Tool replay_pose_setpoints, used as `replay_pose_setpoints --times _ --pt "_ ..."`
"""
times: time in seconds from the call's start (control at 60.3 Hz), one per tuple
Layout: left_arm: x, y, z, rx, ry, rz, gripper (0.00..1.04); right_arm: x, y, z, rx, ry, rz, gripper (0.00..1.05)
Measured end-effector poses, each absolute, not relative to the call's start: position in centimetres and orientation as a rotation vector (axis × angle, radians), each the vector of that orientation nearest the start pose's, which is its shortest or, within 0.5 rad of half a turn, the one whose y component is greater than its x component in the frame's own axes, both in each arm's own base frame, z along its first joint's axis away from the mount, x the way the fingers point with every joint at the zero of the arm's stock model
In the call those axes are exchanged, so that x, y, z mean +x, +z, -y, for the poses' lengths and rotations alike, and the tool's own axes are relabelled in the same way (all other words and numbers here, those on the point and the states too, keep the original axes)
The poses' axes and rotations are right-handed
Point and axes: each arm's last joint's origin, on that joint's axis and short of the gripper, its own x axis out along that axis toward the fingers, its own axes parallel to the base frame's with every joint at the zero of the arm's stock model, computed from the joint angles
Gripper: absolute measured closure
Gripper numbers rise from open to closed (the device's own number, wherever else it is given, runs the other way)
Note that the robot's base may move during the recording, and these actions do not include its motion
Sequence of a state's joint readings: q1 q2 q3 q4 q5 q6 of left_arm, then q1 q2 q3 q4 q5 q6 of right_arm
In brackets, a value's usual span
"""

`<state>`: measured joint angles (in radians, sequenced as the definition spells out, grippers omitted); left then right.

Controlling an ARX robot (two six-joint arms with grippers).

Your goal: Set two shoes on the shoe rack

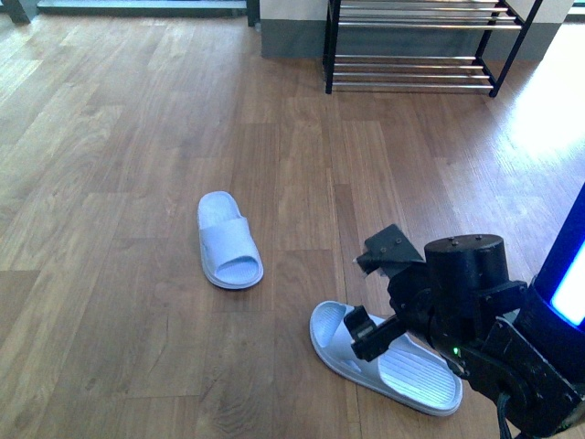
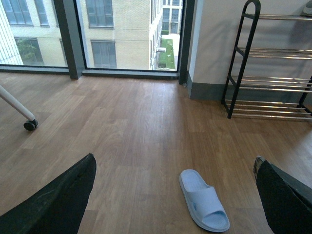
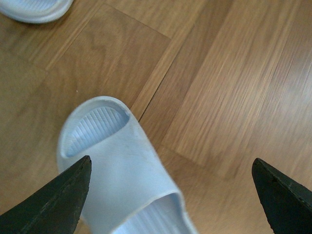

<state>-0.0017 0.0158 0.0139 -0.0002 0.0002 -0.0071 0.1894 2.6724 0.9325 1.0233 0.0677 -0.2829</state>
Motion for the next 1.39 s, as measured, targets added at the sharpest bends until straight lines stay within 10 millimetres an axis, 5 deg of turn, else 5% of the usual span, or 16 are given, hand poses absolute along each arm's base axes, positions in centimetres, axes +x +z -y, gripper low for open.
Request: replay_pose_setpoints --times 0.149,0.298,0.663,1.044,1.392 --pt "9.8 16.7 0.0 -0.007 -0.002 -0.002 0.09 33.1 -10.8 -5.9 -0.707 0.394 -0.64 0.09" --pt "9.8 16.7 0.0 -0.007 -0.002 -0.002 0.09 32.9 -12.2 -4.9 -0.812 0.458 -0.683 0.09" --pt "9.8 16.7 0.0 -0.007 -0.002 -0.002 0.09 33.8 -14.3 -1.5 -0.85 0.424 -0.729 0.09" --pt "9.8 16.7 0.0 -0.007 -0.002 -0.002 0.09 35.2 -17.6 -3.5 -0.699 0.409 -0.723 0.1" --pt "9.8 16.7 0.0 -0.007 -0.002 -0.002 0.09 34.9 -18.1 -3.4 -0.57 0.358 -0.795 0.65"
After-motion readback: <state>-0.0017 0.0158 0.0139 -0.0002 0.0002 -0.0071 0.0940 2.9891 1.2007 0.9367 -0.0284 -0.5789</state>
